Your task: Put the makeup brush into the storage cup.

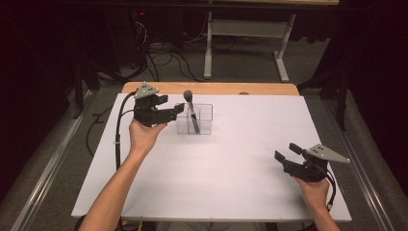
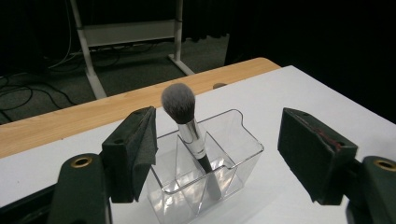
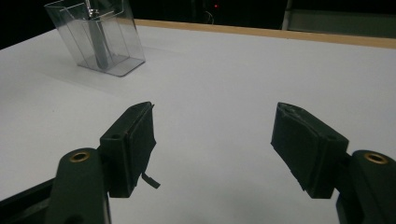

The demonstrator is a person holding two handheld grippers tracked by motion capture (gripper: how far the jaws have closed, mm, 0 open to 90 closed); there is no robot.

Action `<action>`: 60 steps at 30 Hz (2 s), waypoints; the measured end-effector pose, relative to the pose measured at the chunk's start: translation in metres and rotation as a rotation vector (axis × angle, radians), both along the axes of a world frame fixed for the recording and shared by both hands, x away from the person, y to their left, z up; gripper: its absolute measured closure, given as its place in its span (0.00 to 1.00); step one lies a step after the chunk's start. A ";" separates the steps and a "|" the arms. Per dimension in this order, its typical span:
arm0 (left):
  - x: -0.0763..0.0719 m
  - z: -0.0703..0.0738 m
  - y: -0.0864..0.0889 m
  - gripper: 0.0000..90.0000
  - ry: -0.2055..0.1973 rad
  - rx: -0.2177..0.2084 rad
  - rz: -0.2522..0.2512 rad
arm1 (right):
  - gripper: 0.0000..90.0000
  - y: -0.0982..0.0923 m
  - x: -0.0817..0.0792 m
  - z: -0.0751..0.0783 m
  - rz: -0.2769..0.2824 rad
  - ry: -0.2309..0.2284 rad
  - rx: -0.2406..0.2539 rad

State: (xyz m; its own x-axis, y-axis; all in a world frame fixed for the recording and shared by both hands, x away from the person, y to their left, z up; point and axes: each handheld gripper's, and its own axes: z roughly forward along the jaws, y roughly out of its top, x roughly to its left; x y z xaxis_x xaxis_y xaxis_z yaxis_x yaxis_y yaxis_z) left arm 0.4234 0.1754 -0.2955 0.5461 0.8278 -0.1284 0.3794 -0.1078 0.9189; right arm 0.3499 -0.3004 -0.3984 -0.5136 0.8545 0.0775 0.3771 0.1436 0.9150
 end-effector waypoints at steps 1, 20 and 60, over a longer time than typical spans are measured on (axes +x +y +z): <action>-0.001 0.000 0.001 0.32 -0.001 -0.001 0.001 | 0.35 0.000 0.000 0.000 0.002 -0.001 -0.003; -0.013 0.005 0.012 0.31 -0.017 -0.002 -0.002 | 0.35 -0.002 0.001 0.000 -0.003 -0.001 0.004; -0.045 0.002 0.046 0.32 -0.037 -0.025 0.043 | 0.35 0.000 0.000 0.000 -0.004 -0.002 0.002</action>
State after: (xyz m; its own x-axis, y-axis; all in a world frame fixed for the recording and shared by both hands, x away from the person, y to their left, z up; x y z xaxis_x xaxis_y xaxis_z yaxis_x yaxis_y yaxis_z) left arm 0.3783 0.2218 -0.2931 0.5146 0.8476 -0.1294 0.3485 -0.0689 0.9348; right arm 0.3500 -0.3009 -0.3989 -0.5105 0.8564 0.0779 0.3759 0.1407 0.9159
